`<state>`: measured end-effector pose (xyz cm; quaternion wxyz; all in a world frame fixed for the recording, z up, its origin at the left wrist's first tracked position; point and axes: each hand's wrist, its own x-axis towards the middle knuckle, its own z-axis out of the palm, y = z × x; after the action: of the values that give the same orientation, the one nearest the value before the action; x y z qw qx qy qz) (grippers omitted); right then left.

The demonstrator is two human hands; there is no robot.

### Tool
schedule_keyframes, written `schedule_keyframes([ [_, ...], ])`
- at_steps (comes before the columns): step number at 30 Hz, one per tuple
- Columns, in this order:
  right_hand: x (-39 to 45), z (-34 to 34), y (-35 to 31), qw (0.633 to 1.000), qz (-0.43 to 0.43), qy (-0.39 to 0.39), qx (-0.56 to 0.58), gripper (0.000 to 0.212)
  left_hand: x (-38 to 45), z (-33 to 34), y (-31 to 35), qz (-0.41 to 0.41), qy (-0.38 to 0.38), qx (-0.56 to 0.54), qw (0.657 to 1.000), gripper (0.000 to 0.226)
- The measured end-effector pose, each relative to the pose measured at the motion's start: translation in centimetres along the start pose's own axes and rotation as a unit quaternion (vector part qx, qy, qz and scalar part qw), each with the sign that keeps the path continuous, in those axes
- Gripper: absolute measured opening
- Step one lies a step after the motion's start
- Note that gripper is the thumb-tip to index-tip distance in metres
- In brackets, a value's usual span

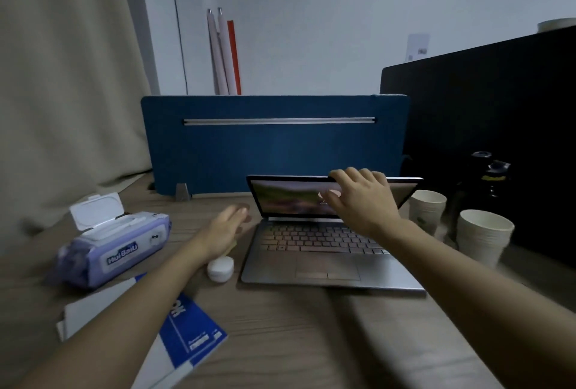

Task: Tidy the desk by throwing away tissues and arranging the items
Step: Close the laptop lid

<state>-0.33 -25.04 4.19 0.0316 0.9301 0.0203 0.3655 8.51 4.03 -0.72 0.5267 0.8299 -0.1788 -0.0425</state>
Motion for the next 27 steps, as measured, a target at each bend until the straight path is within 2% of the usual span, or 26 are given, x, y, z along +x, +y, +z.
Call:
schedule_keyframes([
  [1,-1.1,-0.1,-0.3,1.0,0.001,-0.005,0.006,0.046,-0.8,0.1,0.3,0.003,-0.002,0.006,1.0,0.028],
  [3,-3.1,-0.3,-0.9,1.0,0.0,-0.015,0.016,0.043,-2.2,0.4,0.7,0.005,0.006,0.02,1.0,0.071],
  [4,-4.1,-0.3,-1.1,1.0,-0.004,-0.021,0.02,0.042,-2.9,0.6,0.8,0.011,0.0,0.03,1.0,0.078],
  [5,-5.1,-0.4,-1.2,0.999,-0.01,-0.03,0.022,0.042,-3.4,0.8,0.9,0.023,-0.003,0.041,0.999,0.067],
  [7,-6.7,-0.4,-1.3,0.998,-0.024,-0.048,0.021,0.045,-4.5,1.2,1.2,0.041,0.004,0.087,0.995,0.027],
  [8,-7.5,-0.4,-1.2,0.998,-0.03,-0.056,0.021,0.047,-4.9,1.3,1.2,0.053,0.011,0.112,0.992,0.023],
  [12,-9.7,-0.2,-1.4,0.996,-0.03,-0.083,0.027,0.049,-6.5,1.5,1.0,0.057,0.034,0.197,0.978,0.02],
  [17,-11.2,0.3,-1.6,0.992,-0.027,-0.106,0.06,0.05,-7.7,1.0,0.7,0.046,0.054,0.204,0.976,0.026],
  [20,-12.1,0.8,-1.6,0.99,-0.021,-0.12,0.073,0.051,-8.1,1.2,0.5,0.057,0.031,0.214,0.975,0.032],
  [24,-13.3,1.5,-1.4,0.983,-0.017,-0.156,0.093,0.052,-8.1,2.2,0.4,0.102,-0.002,0.269,0.958,0.028],
  [27,-13.5,1.9,-0.4,0.975,0.006,-0.183,0.123,0.043,-7.9,3.3,0.1,0.121,-0.042,0.314,0.941,0.031],
])
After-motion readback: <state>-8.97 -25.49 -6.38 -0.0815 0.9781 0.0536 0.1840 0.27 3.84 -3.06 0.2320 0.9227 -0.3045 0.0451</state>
